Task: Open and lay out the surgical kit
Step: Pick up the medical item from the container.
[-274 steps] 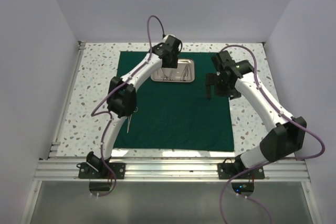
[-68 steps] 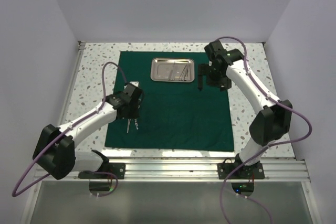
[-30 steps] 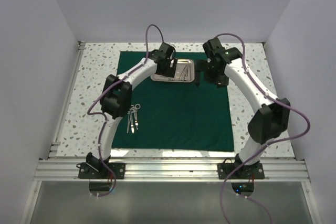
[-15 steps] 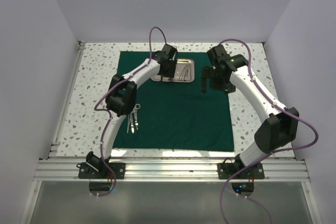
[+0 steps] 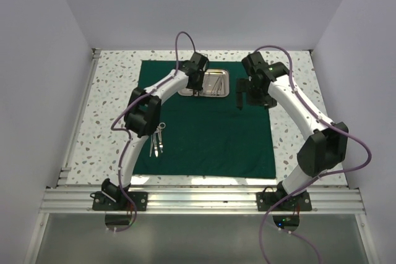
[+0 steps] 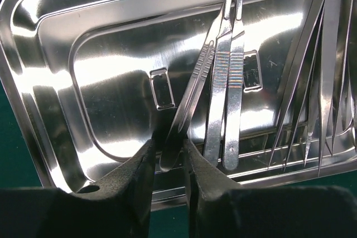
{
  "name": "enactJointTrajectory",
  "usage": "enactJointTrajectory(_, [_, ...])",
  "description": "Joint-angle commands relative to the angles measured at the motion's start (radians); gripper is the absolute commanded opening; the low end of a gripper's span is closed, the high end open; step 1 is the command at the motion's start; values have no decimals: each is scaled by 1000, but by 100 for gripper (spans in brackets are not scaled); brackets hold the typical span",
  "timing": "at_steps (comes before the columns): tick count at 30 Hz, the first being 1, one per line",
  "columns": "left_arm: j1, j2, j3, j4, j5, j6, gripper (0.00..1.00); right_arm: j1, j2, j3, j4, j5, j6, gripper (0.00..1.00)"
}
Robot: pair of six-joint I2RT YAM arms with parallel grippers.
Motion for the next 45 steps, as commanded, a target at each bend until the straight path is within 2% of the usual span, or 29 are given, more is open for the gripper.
enactJointTrajectory(1, [-15, -1, -53, -29, 52, -34, 29, 2, 2, 37, -14, 26, -30, 99])
enactJointTrajectory(13, [-36, -72, -218, -2, 37, -53, 25, 0, -33, -23, 7, 33, -31, 99])
enactJointTrajectory(21, [-36, 13, -81, -45, 3, -36, 25, 2, -45, -37, 12, 29, -34, 99])
enactJointTrajectory(27, [-33, 70, 5, -71, -4, -25, 35, 2, -48, -34, 6, 36, -37, 99])
enactJointTrajectory(29, [-32, 79, 9, -72, -4, -26, 33, 2, -48, -34, 6, 38, -39, 99])
enactJointTrajectory(30, [-32, 80, 8, -74, -3, -25, 27, 0, -48, -34, 6, 41, -40, 99])
enactJointTrajectory(32, [-27, 85, 6, -75, -3, -25, 21, 0, -47, -29, 7, 39, -40, 99])
enactJointTrajectory(33, [-27, 86, 2, -77, -3, -22, 11, 0, -45, -29, 6, 41, -39, 99])
enactJointTrajectory(35, [-26, 85, -4, -77, -4, -20, 2, 2, -41, -26, 6, 41, -37, 99])
enactJointTrajectory(45, [-26, -16, -18, -65, -37, -5, 0, 0, -44, -26, 7, 29, -36, 99])
